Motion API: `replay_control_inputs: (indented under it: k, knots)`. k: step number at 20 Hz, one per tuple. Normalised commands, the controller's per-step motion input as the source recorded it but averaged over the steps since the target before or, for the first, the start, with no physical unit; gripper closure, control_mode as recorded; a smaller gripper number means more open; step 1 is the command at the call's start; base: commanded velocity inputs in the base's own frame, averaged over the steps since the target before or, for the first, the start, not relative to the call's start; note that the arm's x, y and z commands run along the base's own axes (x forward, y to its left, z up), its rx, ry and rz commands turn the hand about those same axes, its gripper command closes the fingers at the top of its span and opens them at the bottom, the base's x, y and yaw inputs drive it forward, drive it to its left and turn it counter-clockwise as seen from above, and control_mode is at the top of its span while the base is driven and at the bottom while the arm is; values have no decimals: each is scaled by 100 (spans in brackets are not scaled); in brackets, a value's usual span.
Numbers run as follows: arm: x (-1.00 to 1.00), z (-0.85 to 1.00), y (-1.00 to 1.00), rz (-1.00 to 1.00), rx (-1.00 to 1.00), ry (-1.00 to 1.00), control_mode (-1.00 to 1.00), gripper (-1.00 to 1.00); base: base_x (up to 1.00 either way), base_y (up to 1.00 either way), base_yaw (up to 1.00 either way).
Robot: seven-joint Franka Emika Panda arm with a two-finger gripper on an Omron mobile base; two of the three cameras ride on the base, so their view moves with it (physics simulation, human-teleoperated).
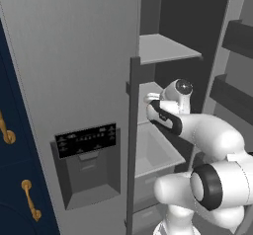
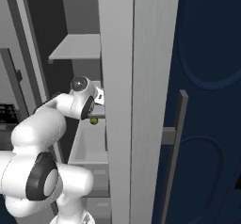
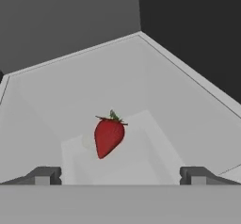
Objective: Take the strawberry from the fridge and place it on top of the pancake, located on the dining counter.
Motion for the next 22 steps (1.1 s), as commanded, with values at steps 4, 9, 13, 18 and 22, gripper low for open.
replay_control_inputs:
  k: [4,9,13,18,22]
  knots:
    - [36,-10,0,2,0,0,-100,-100,0,0,0]
    - [12,-9,0,3,2,1,-100,-100,0,0,0]
    - [13,-9,0,3,2,13,-100,-100,0,0,0]
    - [9,-3,10,2,0,22,-100,-100,0,0,0]
    - [1,-2,3,2,0,1,-100,-100,0,0,0]
